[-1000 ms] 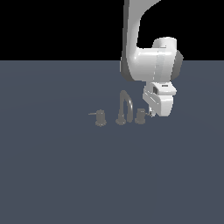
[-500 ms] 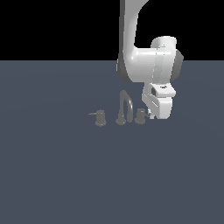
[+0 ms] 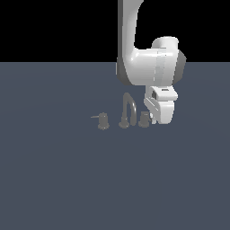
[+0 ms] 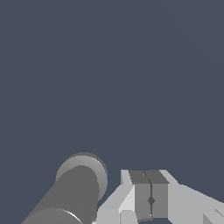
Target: Turn on the faucet by rotating a designated handle.
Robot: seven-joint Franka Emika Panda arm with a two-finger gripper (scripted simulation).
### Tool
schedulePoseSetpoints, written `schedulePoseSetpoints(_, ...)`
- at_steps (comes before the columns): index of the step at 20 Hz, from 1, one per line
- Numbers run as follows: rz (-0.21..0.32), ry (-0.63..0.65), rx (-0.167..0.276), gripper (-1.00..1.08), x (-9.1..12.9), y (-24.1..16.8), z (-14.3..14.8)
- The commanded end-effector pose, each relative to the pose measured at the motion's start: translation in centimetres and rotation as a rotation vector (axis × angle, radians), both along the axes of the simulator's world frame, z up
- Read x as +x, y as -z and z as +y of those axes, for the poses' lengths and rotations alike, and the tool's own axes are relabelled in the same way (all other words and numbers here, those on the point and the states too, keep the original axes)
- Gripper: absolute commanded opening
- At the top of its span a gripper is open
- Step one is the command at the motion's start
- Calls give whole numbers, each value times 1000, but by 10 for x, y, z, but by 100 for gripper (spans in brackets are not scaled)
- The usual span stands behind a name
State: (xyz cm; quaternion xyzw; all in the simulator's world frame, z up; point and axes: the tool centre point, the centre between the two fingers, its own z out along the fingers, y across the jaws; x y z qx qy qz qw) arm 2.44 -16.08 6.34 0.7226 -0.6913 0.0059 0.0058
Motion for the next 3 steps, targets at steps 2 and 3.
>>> schedulePoseSetpoints(2, 1, -43, 16, -100, 9, 0, 50)
schedulePoseSetpoints(3, 1, -43, 16, -100, 9, 0, 50)
